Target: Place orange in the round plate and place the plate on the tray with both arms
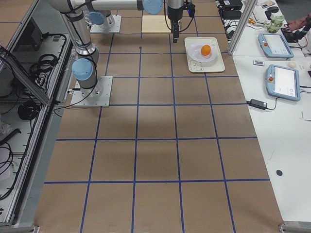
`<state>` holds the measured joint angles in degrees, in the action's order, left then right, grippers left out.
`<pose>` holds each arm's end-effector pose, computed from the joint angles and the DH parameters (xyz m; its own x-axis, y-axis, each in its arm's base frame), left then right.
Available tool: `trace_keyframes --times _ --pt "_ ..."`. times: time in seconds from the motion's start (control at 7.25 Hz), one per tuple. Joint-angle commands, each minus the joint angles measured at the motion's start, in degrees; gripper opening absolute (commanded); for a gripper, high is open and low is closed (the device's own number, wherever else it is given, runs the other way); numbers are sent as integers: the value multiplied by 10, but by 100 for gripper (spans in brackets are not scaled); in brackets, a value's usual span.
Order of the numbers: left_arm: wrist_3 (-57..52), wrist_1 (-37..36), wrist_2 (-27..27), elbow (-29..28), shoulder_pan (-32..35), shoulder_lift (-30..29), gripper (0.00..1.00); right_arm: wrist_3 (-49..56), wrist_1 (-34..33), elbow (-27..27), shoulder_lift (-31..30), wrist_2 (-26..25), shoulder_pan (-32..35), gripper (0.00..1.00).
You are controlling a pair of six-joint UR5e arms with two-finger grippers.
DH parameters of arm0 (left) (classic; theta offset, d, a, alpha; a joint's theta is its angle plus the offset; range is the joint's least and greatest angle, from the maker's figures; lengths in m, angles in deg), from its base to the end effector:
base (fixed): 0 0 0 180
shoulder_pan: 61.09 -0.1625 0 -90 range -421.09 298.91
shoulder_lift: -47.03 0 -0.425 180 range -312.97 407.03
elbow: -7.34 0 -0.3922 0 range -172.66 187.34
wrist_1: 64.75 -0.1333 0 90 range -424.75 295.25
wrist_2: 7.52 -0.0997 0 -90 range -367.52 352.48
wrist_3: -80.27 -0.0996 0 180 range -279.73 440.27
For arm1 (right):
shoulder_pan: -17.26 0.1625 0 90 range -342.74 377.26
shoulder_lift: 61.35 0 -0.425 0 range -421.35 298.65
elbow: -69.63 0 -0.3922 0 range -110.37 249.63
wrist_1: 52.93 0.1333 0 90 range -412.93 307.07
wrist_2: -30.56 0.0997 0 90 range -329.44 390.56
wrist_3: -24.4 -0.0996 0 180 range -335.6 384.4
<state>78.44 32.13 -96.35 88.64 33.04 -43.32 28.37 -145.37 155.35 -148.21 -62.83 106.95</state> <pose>-0.1705 -0.4818 0.5475 -0.9943 0.1043 0.0196 0.1038 0.9943 -0.0263 0.1246 -0.5218 0.5017 -0.9962 -0.0600 0.0632 -0.0637 0.9963 -0.0582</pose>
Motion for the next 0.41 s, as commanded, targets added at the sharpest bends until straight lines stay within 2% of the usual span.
trace_keyframes --times 0.0,0.28 --pt "0 1 1 0 0 0 100 0 -10 2 0 1 0 100" --pt "1 0 1 0 0 0 100 -8 -12 1 1 1 -1 100"
